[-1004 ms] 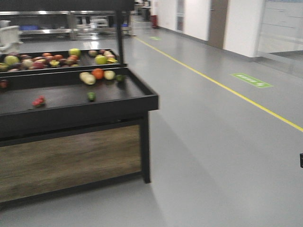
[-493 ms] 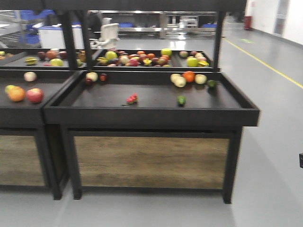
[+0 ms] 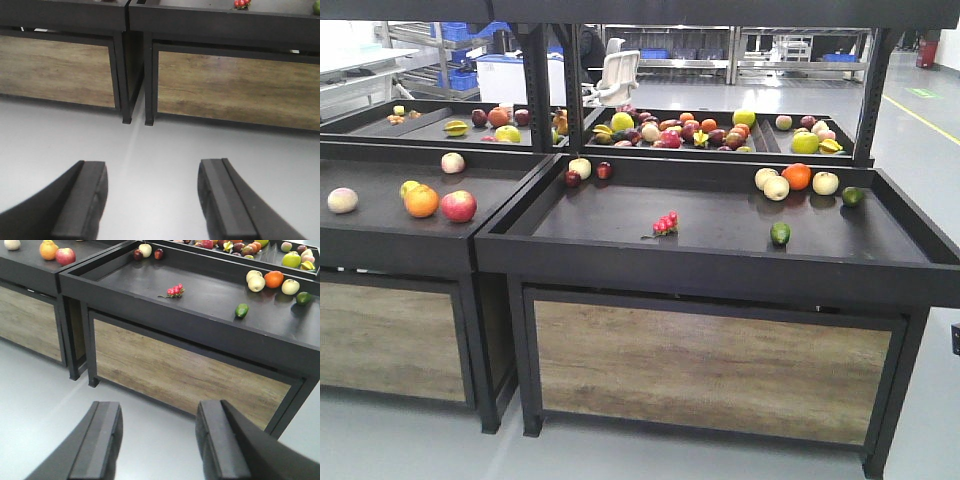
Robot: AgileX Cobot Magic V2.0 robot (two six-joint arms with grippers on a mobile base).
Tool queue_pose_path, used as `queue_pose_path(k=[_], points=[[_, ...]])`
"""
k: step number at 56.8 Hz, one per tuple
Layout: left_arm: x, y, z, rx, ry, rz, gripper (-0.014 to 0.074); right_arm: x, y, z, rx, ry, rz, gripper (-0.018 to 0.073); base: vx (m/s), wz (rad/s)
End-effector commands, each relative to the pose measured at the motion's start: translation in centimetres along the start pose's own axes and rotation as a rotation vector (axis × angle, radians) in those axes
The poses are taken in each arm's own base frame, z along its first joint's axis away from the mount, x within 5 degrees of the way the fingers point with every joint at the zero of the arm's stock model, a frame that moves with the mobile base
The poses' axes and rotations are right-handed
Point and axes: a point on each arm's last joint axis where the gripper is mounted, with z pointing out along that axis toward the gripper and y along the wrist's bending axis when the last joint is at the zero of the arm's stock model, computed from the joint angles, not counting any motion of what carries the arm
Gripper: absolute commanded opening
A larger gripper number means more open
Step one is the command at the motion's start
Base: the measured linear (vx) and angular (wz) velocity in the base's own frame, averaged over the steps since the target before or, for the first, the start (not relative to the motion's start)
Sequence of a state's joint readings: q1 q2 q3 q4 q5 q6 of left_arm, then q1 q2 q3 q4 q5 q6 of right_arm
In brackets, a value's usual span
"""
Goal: Pick snacks and fruit into basket
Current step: 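Drive the base up to the black fruit display table, then move closer to the table, bringing both open grippers over the tray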
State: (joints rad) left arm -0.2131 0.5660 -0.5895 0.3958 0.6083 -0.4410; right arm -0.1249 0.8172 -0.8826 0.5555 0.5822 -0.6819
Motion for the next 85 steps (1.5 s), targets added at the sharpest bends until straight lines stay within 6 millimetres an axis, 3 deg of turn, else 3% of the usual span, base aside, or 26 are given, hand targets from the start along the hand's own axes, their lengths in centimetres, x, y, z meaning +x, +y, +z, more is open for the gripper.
queue_pose_path(k=[1, 38, 85], points=[[-1.47, -0.21, -0.4, 0.023, -0.09, 0.006, 0.0495, -1.51, -0.43, -0.7, 0.047, -0.095, 0.006, 0.0396, 0.28, -0.03], [-1.48, -0.24, -0.4, 0.026, -0.091, 0.007, 0.0495, -1.51, -0.43, -0.7, 0.047, -0.095, 0.006, 0.0396, 0.33, -0.23], [-1.45, -0.22, -0.44, 0.025, -0.09, 0.007, 0.0495, -1.53, -0.36, -0.89, 0.047, -0.098, 0.004, 0.0396, 0.26, -0.02]])
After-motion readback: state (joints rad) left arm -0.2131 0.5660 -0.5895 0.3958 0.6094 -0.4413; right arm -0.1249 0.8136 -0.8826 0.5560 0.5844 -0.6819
